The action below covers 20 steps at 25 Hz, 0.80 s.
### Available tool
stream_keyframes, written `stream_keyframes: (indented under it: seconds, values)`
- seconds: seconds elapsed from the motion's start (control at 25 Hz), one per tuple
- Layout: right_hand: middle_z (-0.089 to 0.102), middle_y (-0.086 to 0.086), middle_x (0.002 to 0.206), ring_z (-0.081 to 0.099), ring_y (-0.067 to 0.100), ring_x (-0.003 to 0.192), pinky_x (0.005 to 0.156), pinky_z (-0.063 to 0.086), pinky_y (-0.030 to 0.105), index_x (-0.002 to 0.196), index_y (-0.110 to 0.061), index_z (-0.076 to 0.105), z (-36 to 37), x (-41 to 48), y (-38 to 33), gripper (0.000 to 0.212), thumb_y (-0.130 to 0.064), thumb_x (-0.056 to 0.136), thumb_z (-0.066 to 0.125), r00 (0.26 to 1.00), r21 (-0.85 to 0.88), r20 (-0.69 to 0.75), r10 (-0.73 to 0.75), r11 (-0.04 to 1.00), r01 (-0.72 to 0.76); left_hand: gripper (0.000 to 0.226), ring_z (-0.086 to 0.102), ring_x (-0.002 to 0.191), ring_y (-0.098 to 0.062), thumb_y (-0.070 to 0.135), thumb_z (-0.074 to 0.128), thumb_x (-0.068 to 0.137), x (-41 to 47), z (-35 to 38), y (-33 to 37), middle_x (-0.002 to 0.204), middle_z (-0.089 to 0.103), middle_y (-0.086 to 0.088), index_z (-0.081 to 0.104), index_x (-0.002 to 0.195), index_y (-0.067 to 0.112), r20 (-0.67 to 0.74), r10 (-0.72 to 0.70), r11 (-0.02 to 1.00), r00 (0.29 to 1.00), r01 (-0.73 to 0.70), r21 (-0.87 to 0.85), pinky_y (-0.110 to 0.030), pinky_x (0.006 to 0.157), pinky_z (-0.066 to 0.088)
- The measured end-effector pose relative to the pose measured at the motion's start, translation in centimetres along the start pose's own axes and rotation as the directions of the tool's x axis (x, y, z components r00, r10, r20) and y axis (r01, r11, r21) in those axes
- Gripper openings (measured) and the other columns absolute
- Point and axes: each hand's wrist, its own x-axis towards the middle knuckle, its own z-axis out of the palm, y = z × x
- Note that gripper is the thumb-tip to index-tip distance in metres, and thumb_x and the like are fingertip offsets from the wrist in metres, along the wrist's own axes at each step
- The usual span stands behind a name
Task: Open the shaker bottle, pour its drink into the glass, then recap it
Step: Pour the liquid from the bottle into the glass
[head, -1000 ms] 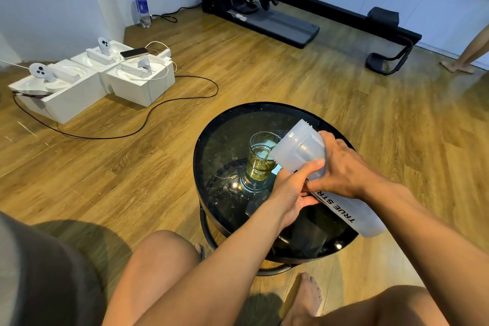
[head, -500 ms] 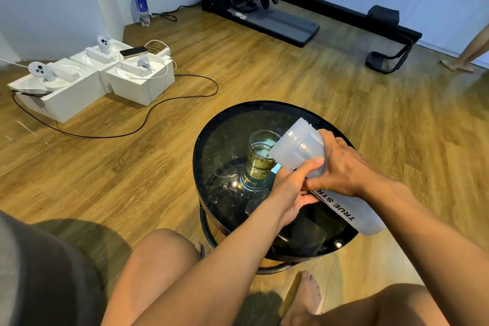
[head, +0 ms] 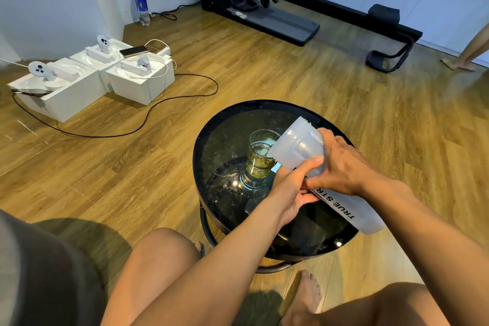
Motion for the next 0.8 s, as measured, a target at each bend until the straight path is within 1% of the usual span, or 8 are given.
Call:
stream_keyframes:
  seconds: [0.4, 0.64, 0.8]
  values:
    - [0.050, 0.008, 0.114, 0.051, 0.033, 0.109, 0.082, 0.050, 0.047, 0.135, -0.025, 0.025, -0.24, -0.21, -0.24, 0.099, -0.048, 0.056, 0.080, 1.000, -0.002, 0.012, 0.002, 1.000, -0.002, 0.028, 0.070, 0.095, -0.027, 0.020, 0.074, 0.083, -0.12, -0.06, 0.00, 0.089, 0.076, -0.004, 0.064, 0.109, 0.019, 0.017, 0.006, 1.000, 1.000, -0.006, 0.000, -0.056, 0.090, 0.054]
    - [0.049, 0.008, 0.114, 0.050, 0.033, 0.110, 0.085, 0.049, 0.048, 0.136, -0.025, 0.024, -0.23, -0.21, -0.37, 0.101, -0.048, 0.055, 0.079, 1.000, 0.001, 0.014, 0.009, 1.000, -0.009, 0.030, 0.072, 0.089, -0.024, 0.021, 0.075, 0.082, 0.00, -0.12, -0.04, 0.088, 0.076, -0.004, 0.065, 0.109, 0.019, 0.012, 0.008, 1.000, 1.000, -0.008, 0.004, -0.055, 0.087, 0.056]
    - [0.048, 0.008, 0.113, 0.051, 0.032, 0.107, 0.084, 0.050, 0.048, 0.135, -0.026, 0.024, -0.27, -0.22, -0.41, 0.100, -0.048, 0.055, 0.080, 1.000, 0.000, 0.017, 0.008, 1.000, -0.008, 0.028, 0.072, 0.091, -0.025, 0.022, 0.076, 0.081, 0.01, -0.19, -0.06, 0.087, 0.077, -0.003, 0.065, 0.107, 0.020, 0.016, 0.010, 1.000, 1.000, -0.010, 0.000, -0.056, 0.088, 0.056]
